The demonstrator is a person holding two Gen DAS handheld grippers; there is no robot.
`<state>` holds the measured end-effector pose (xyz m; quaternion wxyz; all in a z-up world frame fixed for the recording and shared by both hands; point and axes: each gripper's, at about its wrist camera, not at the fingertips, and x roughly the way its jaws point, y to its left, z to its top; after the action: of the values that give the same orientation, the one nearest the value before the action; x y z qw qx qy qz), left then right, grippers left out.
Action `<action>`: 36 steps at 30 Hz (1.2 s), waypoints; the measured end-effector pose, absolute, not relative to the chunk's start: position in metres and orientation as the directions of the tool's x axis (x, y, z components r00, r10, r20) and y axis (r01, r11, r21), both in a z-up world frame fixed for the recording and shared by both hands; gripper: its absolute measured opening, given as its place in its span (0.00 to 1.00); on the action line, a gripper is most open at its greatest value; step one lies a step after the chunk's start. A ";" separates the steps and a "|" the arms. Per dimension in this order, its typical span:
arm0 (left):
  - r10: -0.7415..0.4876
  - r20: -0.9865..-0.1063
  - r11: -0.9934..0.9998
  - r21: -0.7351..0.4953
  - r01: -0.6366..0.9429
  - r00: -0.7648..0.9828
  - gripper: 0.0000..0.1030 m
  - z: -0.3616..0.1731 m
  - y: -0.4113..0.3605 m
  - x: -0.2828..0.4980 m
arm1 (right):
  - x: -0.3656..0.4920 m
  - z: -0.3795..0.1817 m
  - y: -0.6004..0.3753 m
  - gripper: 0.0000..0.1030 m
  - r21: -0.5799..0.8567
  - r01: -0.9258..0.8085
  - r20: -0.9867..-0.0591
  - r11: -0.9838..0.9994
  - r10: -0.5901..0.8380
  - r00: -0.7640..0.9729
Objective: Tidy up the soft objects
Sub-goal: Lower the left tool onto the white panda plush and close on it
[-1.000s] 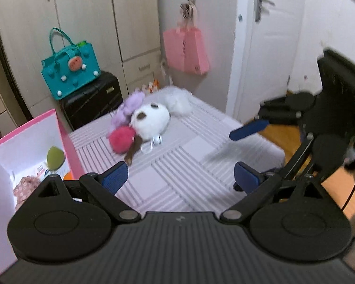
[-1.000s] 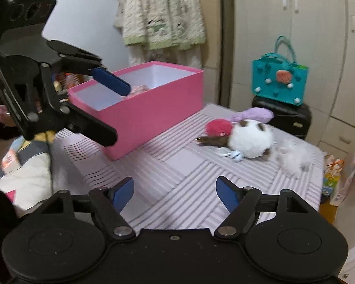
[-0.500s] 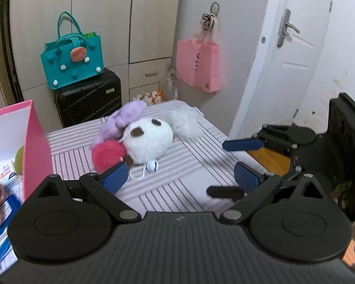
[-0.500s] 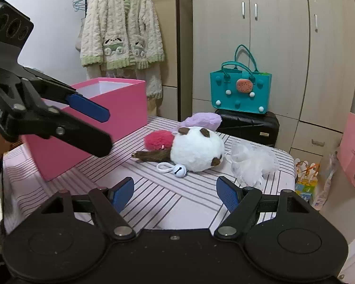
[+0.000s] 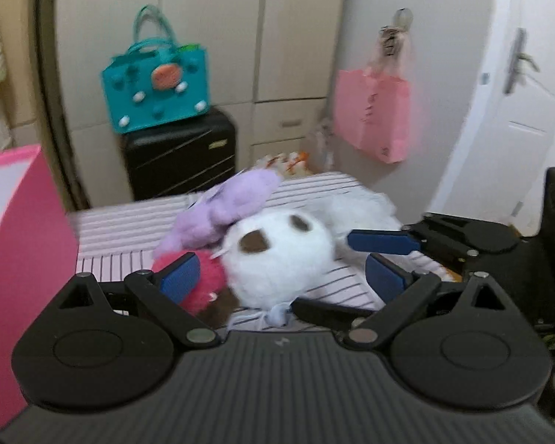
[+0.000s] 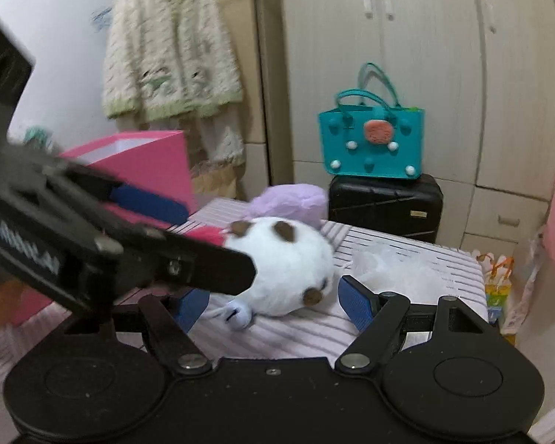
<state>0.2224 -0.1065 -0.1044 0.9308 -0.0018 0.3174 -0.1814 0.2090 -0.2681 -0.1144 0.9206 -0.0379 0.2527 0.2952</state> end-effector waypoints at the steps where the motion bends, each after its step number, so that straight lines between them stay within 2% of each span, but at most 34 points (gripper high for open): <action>1: -0.339 -0.588 0.935 -0.122 0.334 0.735 0.93 -0.107 -0.106 0.225 | 0.214 -0.118 -0.269 0.78 0.092 -0.550 -0.491 0.830 0.518 0.700; 6: -0.320 -0.559 0.942 -0.104 0.318 0.765 0.93 -0.112 -0.111 0.233 | 0.229 -0.128 -0.269 0.78 0.139 -0.554 -0.534 0.821 0.533 0.656; 11: -0.310 -0.627 0.945 -0.120 0.305 0.714 0.88 -0.116 -0.118 0.249 | 0.239 -0.129 -0.264 0.78 0.163 -0.570 -0.562 0.805 0.551 0.617; 14: -0.314 -0.634 0.945 -0.134 0.299 0.707 0.87 -0.116 -0.116 0.251 | 0.246 -0.132 -0.262 0.78 0.172 -0.568 -0.582 0.805 0.548 0.601; 26: -0.310 -0.597 0.949 -0.139 0.284 0.740 0.87 -0.123 -0.119 0.258 | 0.246 -0.130 -0.251 0.78 0.120 -0.595 -0.571 0.795 0.545 0.614; 28: -0.322 -0.602 0.944 -0.145 0.296 0.731 0.82 -0.124 -0.120 0.257 | 0.245 -0.129 -0.252 0.78 0.121 -0.598 -0.565 0.792 0.550 0.615; 31: -0.342 -0.618 0.938 -0.186 0.291 0.708 0.76 -0.126 -0.118 0.258 | 0.243 -0.128 -0.253 0.70 0.119 -0.601 -0.556 0.791 0.554 0.619; 36: -0.332 -0.621 0.942 -0.176 0.286 0.710 0.73 -0.125 -0.120 0.254 | 0.240 -0.127 -0.254 0.64 0.109 -0.583 -0.556 0.805 0.536 0.636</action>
<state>0.2542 -0.1201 -0.1255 0.9240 -0.0334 0.3422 -0.1670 0.2397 -0.2538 -0.1273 0.9034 -0.0406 0.2938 0.3097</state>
